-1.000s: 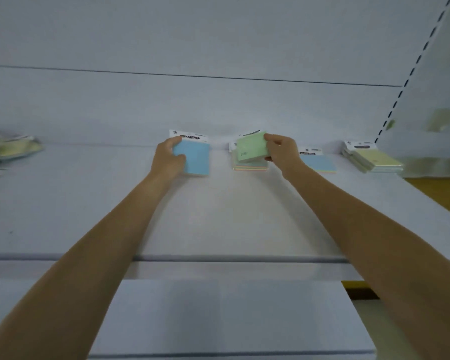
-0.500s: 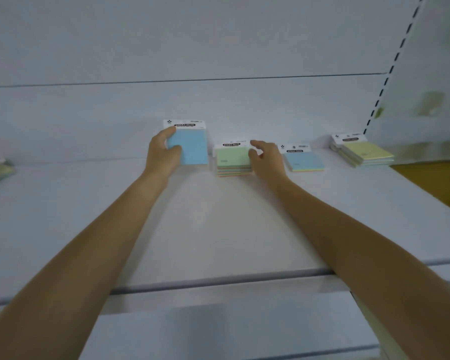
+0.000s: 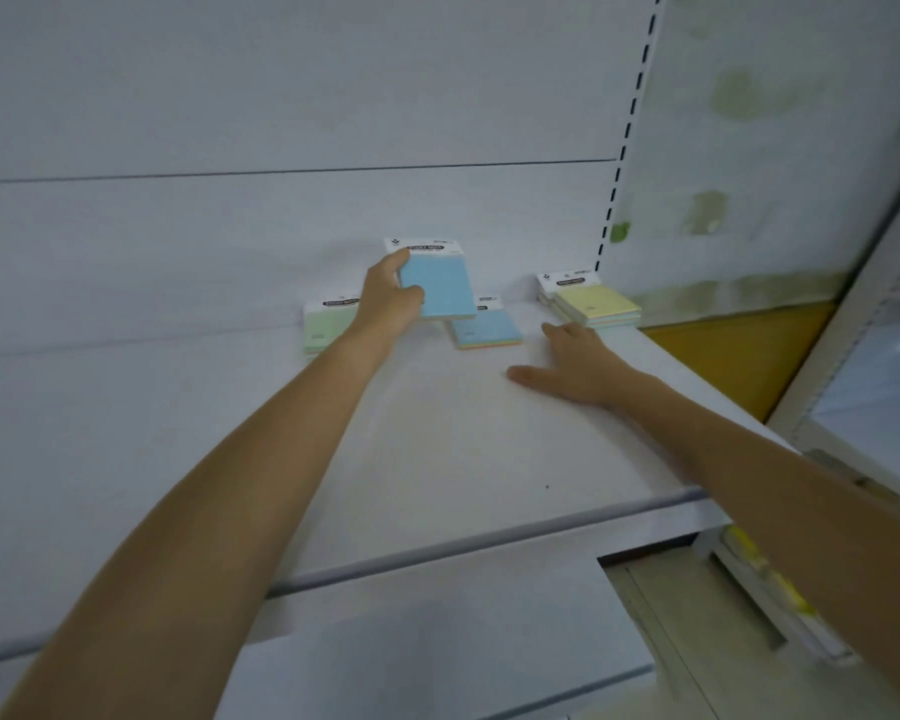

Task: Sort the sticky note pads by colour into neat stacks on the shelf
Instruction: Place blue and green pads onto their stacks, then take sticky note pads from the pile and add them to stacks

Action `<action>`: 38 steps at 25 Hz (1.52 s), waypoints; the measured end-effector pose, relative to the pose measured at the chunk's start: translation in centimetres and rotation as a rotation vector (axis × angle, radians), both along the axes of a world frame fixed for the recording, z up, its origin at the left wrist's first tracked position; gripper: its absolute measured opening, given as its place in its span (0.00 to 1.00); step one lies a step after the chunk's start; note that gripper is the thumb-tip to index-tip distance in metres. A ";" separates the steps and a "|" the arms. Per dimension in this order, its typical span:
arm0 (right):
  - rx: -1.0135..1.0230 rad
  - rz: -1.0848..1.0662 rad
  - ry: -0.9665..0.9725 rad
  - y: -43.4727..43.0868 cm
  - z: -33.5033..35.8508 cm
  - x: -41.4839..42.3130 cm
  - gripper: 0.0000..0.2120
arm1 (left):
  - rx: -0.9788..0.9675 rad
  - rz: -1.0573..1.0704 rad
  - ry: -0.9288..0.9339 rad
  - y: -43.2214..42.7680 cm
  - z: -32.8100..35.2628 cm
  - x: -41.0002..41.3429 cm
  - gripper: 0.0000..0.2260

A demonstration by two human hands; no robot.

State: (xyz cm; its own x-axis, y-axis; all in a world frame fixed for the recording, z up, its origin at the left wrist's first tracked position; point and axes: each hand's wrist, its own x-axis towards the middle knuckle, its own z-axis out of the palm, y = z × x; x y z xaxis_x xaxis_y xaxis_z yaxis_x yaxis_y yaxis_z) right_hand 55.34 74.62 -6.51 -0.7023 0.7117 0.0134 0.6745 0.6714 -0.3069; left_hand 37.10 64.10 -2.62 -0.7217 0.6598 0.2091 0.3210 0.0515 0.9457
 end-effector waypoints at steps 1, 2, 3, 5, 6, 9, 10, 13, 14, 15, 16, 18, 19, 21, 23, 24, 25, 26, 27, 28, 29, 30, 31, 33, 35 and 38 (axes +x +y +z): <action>0.004 0.013 -0.007 0.4 -0.3 0.2 0.39 | -0.015 -0.013 -0.020 1.3 -0.3 0.6 0.25; 0.011 0.026 -0.005 0.6 -0.5 0.2 0.37 | -0.030 -0.018 -0.043 2.4 -0.6 1.0 0.24; 0.017 0.035 -0.002 0.7 -0.6 0.1 0.35 | -0.043 -0.020 -0.061 3.3 -1.0 1.3 0.24; 0.015 0.046 0.006 1.0 -0.9 0.1 0.36 | -0.114 -0.028 -0.036 4.5 -1.7 2.1 0.22; 0.016 0.052 0.012 1.1 -1.0 0.1 0.36 | -0.164 -0.037 -0.008 4.8 -2.0 2.5 0.21; 0.028 0.068 0.028 1.5 -1.2 0.1 0.37 | -0.281 -0.023 0.103 5.2 -3.0 3.1 0.26; 0.033 0.071 0.028 1.5 -1.3 0.0 0.38 | -0.314 -0.015 0.147 5.1 -3.2 3.1 0.29; 0.026 0.075 0.044 1.5 -1.4 0.0 0.39 | -0.379 0.015 0.239 4.9 -3.9 3.1 0.21; 0.019 0.075 0.051 1.6 -1.4 0.0 0.39 | -0.396 0.025 0.266 5.0 -4.1 2.9 0.15; 0.011 0.075 0.056 1.5 -1.4 0.0 0.39 | -0.399 0.041 0.305 5.1 -4.4 2.8 0.12; 0.002 0.074 0.061 1.6 -1.4 0.0 0.39 | -0.394 0.046 0.341 5.2 -4.7 2.7 0.12; -0.008 0.069 0.075 1.6 -1.2 0.0 0.38 | -0.366 0.038 0.413 5.2 -4.8 2.7 0.10; -0.010 0.069 0.093 1.6 -1.2 0.0 0.38 | -0.350 0.045 0.419 5.0 -4.7 2.8 0.10; -0.015 0.079 0.178 1.5 -1.2 0.2 0.38 | -0.291 0.074 0.416 4.7 -4.4 3.1 0.10; 0.010 0.112 0.323 1.1 -1.2 0.3 0.37 | -0.186 0.088 0.536 3.6 -3.3 3.4 0.13; 0.040 0.136 0.397 0.7 -1.0 0.3 0.36 | -0.167 0.064 0.626 2.6 -2.6 3.4 0.15; 0.083 0.169 0.441 0.2 -0.8 0.1 0.35 | -0.179 0.040 0.724 1.2 -2.1 3.3 0.15; 0.138 0.213 0.439 -0.6 -0.4 -0.2 0.33 | -0.214 0.031 0.815 -0.4 -1.6 3.0 0.16; 0.189 0.265 0.403 -1.3 -0.1 -0.7 0.33 | -0.260 0.039 0.884 -2.1 -1.2 2.5 0.16; 0.222 0.322 0.355 -2.2 0.2 -1.5 0.32 | -0.313 0.061 0.936 -4.0 -0.9 1.9 0.17; 0.232 0.377 0.309 -3.7 0.6 -2.6 0.32 | -0.365 0.096 0.977 -6.4 -0.6 0.9 0.17; 0.238 0.428 0.282 -5.4 1.0 -4.1 0.32 | -0.408 0.130 1.010 -9.1 -0.5 -0.3 0.17; 0.251 0.476 0.280 -7.3 1.3 -5.7 0.31 | -0.449 0.162 1.034 -12.0 -0.5 -1.6 0.17; 0.254 0.555 0.317 -11.8 2.0 -9.3 0.30 | -0.530 0.223 1.030 -18.2 -0.5 -4.5 0.17; 0.202 0.602 0.331 -17.1 2.4 -12.9 0.29 | -0.604 0.297 0.997 -24.9 -0.6 -7.3 0.17; 0.177 0.673 0.297 -24.0 1.8 -17.8 0.26 | -0.658 0.408 0.936 -33.5 -0.9 -10.5 0.17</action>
